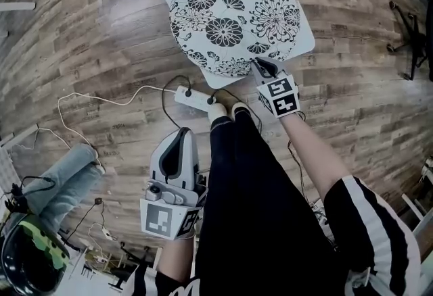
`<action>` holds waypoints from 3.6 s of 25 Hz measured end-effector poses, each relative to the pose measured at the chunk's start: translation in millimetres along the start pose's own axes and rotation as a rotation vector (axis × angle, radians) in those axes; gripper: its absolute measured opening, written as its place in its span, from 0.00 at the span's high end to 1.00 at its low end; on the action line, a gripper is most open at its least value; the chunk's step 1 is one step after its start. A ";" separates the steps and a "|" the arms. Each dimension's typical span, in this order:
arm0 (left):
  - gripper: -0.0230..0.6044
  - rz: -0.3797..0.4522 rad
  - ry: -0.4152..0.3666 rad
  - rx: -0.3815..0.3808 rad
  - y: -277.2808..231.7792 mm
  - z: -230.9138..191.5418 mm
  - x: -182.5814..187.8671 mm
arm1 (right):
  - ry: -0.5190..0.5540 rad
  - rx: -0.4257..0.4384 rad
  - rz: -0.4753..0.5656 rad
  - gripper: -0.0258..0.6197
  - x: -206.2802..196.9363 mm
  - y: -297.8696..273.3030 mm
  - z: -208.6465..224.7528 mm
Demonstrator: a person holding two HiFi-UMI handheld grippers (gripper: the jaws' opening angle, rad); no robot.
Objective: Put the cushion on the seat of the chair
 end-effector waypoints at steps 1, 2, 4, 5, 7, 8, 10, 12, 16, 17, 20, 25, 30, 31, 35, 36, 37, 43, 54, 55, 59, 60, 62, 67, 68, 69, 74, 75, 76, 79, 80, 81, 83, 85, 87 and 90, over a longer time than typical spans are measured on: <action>0.95 -0.005 -0.001 0.002 0.3 -0.7 -1.4 | -0.001 0.000 -0.007 0.91 -0.7 -1.9 0.6; 0.95 -0.012 -0.005 0.005 1.0 -1.6 -3.1 | -0.003 0.002 -0.016 0.91 -1.5 -3.8 0.9; 0.95 -0.013 -0.002 0.005 0.6 -2.0 -3.9 | -0.011 0.006 -0.034 0.90 -3.4 -7.6 1.3; 0.95 -0.011 0.002 0.005 0.1 -1.7 -3.7 | -0.017 0.010 -0.045 0.90 -4.3 -9.1 1.9; 0.95 -0.023 -0.007 0.013 2.5 -3.0 -7.0 | -0.033 0.019 -0.065 0.90 -5.4 -11.2 3.1; 0.95 -0.028 -0.013 0.016 4.0 -3.5 -8.7 | -0.043 0.024 -0.069 0.89 -5.1 -11.5 3.5; 0.95 -0.028 -0.019 0.016 5.4 -3.1 -9.1 | -0.048 0.035 -0.063 0.87 -3.3 -9.9 2.9; 0.95 -0.022 -0.019 0.015 6.8 -2.0 -7.8 | -0.037 0.041 -0.054 0.85 -2.6 -6.2 1.0; 0.95 -0.017 -0.022 0.008 9.8 -0.7 -4.3 | -0.031 0.040 -0.035 0.82 2.2 2.2 -2.2; 0.95 -0.017 -0.023 0.006 10.1 -0.7 -3.9 | -0.029 0.038 -0.026 0.82 4.7 4.3 -3.1; 0.95 -0.015 -0.024 -0.002 10.0 -0.1 -2.1 | -0.021 0.027 0.015 0.80 13.5 13.2 -6.1; 0.95 -0.008 -0.030 -0.025 9.1 6.0 4.1 | -0.011 -0.005 0.126 0.79 41.0 40.8 -10.8; 0.95 0.002 -0.044 -0.046 8.0 14.4 14.3 | -0.057 -0.018 0.276 0.79 85.8 78.2 -19.2; 0.95 0.005 -0.046 -0.051 6.8 16.9 16.8 | -0.066 -0.020 0.302 0.79 94.5 85.8 -20.2; 0.95 0.027 -0.060 -0.078 -0.7 25.5 30.0 | -0.024 -0.034 0.371 0.79 126.1 111.7 -25.1; 0.95 0.032 -0.064 -0.083 -2.5 27.3 33.6 | -0.015 -0.036 0.387 0.79 133.0 117.7 -26.8; 0.95 0.035 -0.068 -0.087 -3.7 29.0 36.9 | -0.015 -0.036 0.403 0.80 139.0 124.0 -28.8; 0.95 0.062 -0.093 -0.109 -10.0 39.4 58.0 | 0.006 -0.021 0.502 0.80 173.8 165.9 -42.0; 0.95 0.132 -0.154 -0.161 -16.9 71.5 101.6 | 0.031 0.002 0.710 0.85 249.9 251.3 -60.5; 0.95 0.137 -0.161 -0.166 -16.9 75.1 105.1 | 0.037 0.008 0.727 0.86 255.7 258.6 -62.6; 0.95 0.165 -0.184 -0.171 -13.9 85.9 117.3 | 0.056 0.030 0.783 0.88 272.2 281.3 -70.5; 0.95 0.171 -0.188 -0.171 -13.0 88.4 119.5 | 0.057 0.035 0.793 0.88 275.0 285.4 -71.6; 0.95 0.176 -0.196 -0.170 -10.1 94.7 121.5 | 0.060 0.045 0.810 0.89 278.6 294.0 -73.7; 0.95 0.208 -0.215 -0.157 -0.2 111.7 128.9 | 0.056 0.093 0.855 0.92 282.2 315.9 -77.9; 0.95 0.224 -0.215 -0.150 2.3 114.0 131.8 | 0.058 0.105 0.860 0.92 282.3 318.6 -79.1; 0.95 0.244 -0.216 -0.142 5.3 115.8 135.0 | 0.062 0.115 0.863 0.92 282.2 320.7 -80.6; 0.95 0.314 -0.231 -0.117 24.2 119.8 150.2 | 0.061 0.137 0.879 0.92 280.2 332.9 -89.6; 0.95 0.321 -0.234 -0.116 26.1 119.6 153.1 | 0.057 0.140 0.882 0.92 280.9 335.6 -90.9; 0.95 0.326 -0.238 -0.117 27.7 119.4 155.7 | 0.056 0.142 0.885 0.92 281.1 338.4 -92.7; 0.95 0.346 -0.243 -0.114 32.0 118.3 162.3 | 0.065 0.144 0.890 0.92 279.2 345.4 -98.6; 0.95 0.355 -0.243 -0.115 34.4 117.8 163.9 | 0.067 0.142 0.891 0.92 277.8 346.9 -100.9; 0.95 0.363 -0.243 -0.116 37.9 117.4 165.1 | 0.066 0.141 0.892 0.92 276.1 348.1 -103.6; 0.95 0.373 -0.247 -0.124 48.4 117.5 166.0 | 0.062 0.137 0.894 0.92 271.6 352.0 -111.3; 0.95 0.378 -0.248 -0.131 62.6 118.5 164.3 | 0.064 0.130 0.896 0.92 265.7 358.5 -121.2; 0.95 0.377 -0.246 -0.137 79.9 119.6 160.2 | 0.059 0.122 0.899 0.92 258.3 366.5 -133.2; 0.95 0.365 -0.247 -0.147 110.9 120.5 152.7 | 0.057 0.115 0.901 0.92 245.4 378.6 -159.6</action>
Point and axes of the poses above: the fingertips, and each gripper's own axes: y backward along the fingers, z to its right, x out of its top, the point moved 3 cm from there along y, backward along the fingers, and after that the axes turned 6 degrees about z, right-handed, at the moved point
